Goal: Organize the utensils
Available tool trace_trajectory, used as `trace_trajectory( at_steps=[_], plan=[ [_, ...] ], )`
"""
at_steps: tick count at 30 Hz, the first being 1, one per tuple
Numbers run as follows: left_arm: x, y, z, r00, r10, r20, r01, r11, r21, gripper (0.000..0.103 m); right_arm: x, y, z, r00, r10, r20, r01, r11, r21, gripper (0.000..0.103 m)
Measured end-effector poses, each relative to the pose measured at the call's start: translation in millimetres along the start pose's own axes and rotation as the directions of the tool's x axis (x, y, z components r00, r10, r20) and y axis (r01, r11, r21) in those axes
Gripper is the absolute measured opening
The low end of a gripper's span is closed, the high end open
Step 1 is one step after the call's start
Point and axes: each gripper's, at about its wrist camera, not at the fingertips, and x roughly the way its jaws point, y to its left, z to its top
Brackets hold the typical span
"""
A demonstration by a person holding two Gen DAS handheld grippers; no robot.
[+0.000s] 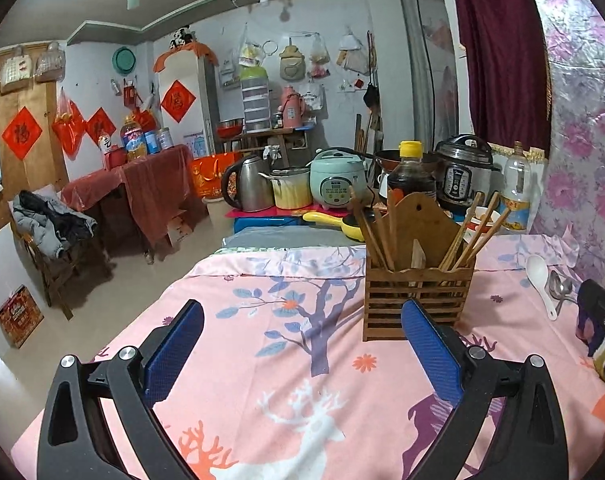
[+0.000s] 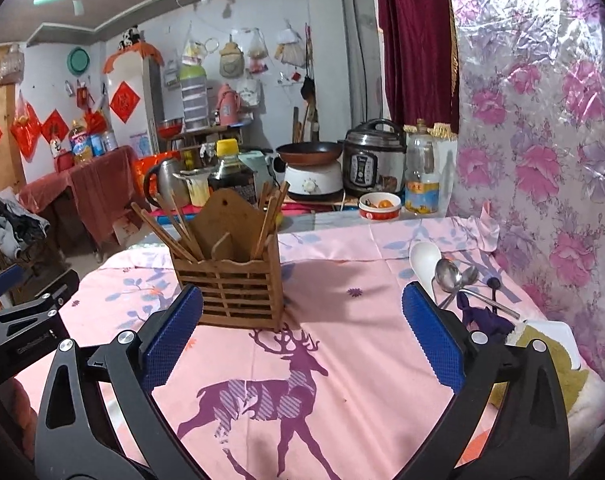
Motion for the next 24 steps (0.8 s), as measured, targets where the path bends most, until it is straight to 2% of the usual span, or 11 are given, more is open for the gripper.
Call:
trace_trajectory(
  at_steps=[4,10,15,24],
  plan=[
    [-2.3,2.3,0.0,1.0,-0.027,-0.004,0.026,1.0,-0.013,0.097,2.6,0.6,-2.2,1.0,0.018,-0.026,-0.018,1.0,0.011,0.096],
    [-6.5,3.5,0.3,1.0,-0.021,0.01,0.022,1.0,-0.015,0.097,3.7,4.3,-8.2,0.998,0.031,-0.045,-0.03,0.999,0.012,0.096],
    [2.5,0.6,-2.9,0.999,-0.025,-0.027,0.025,1.0,-0.013,0.097,9.3,4.4,-13.7,0.996,0.046,-0.081,-0.044,0.999,0.022,0.096],
    [3.2,-6.9,-6.3,0.999,-0.039,-0.029,0.039,0.999,0.013,0.097,7.7,6.6,-14.0,0.996,0.049,-0.076,-0.047,0.999,0.019,0.096]
  ],
)
